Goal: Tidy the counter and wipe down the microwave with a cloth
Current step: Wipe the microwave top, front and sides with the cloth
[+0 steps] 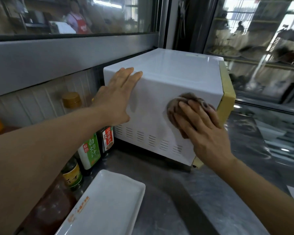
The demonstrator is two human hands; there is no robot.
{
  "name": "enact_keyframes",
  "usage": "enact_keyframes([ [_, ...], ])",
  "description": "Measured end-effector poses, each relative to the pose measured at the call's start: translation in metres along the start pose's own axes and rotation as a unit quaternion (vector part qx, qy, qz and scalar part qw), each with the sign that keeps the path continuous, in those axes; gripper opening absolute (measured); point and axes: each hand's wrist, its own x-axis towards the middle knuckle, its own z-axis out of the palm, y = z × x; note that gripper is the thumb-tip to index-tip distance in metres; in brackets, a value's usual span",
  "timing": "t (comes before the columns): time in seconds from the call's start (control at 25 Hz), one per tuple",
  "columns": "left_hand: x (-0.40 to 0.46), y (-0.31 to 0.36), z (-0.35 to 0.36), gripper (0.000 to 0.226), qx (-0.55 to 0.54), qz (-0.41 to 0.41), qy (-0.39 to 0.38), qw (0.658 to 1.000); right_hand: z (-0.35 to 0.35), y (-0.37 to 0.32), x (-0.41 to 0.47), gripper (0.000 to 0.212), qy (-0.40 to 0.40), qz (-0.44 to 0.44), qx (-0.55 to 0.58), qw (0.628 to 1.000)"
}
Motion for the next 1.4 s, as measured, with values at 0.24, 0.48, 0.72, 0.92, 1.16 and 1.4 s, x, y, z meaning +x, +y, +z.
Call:
enact_keyframes([
  [0.24, 0.0, 0.003, 0.007, 0.125, -0.022, -0.013, 0.021, 0.999, -0.008, -0.015, -0.071, 0.062, -0.138, -0.137, -0.02, 0.981],
  [0.48, 0.001, 0.005, 0.007, 0.124, -0.035, -0.024, 0.021, 0.999, -0.034, 0.047, -0.01, 0.044, 0.039, 0.047, -0.015, 0.998],
  [0.72, 0.0, 0.004, 0.014, 0.121, -0.048, -0.003, 0.057, 0.997, -0.008, 0.005, -0.086, 0.06, -0.088, -0.072, -0.016, 0.993],
  [0.92, 0.0, 0.001, 0.009, 0.118, -0.041, 0.011, 0.054, 0.998, -0.009, 0.008, -0.084, 0.058, -0.072, -0.036, -0.034, 0.996],
  [1.16, 0.001, -0.005, 0.004, 0.115, -0.041, 0.037, 0.038, 0.998, 0.01, -0.032, -0.081, 0.061, -0.126, -0.136, -0.023, 0.982],
  [1.4, 0.001, -0.014, -0.003, 0.12, 0.05, 0.008, 0.017, 0.999, -0.004, -0.007, -0.074, 0.052, -0.122, -0.074, -0.024, 0.989],
])
